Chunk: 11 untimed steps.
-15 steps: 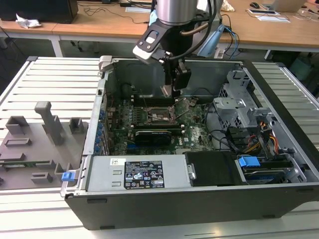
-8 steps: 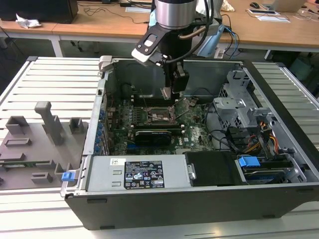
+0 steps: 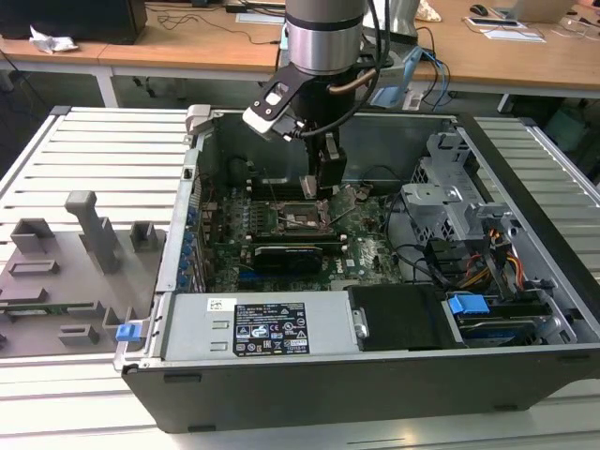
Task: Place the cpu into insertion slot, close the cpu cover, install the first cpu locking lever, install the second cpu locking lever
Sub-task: 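Place the cpu into insertion slot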
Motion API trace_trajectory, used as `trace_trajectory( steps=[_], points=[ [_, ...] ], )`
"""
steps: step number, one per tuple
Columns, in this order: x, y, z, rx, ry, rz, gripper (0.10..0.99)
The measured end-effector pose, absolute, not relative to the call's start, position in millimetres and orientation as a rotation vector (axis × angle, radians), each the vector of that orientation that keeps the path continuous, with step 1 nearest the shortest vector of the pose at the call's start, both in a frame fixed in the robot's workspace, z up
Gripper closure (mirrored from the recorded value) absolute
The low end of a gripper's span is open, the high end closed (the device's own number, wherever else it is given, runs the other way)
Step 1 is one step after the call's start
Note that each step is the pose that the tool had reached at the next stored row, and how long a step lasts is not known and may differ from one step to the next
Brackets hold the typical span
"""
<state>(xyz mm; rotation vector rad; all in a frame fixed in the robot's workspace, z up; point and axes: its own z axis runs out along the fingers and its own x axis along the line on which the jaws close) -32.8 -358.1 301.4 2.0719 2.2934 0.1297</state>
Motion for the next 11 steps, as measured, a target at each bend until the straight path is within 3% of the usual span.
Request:
trace_trajectory(
  steps=[11],
  points=[
    [-44,-357,290,2.163,2.200,0.130,0.565]
  ],
)
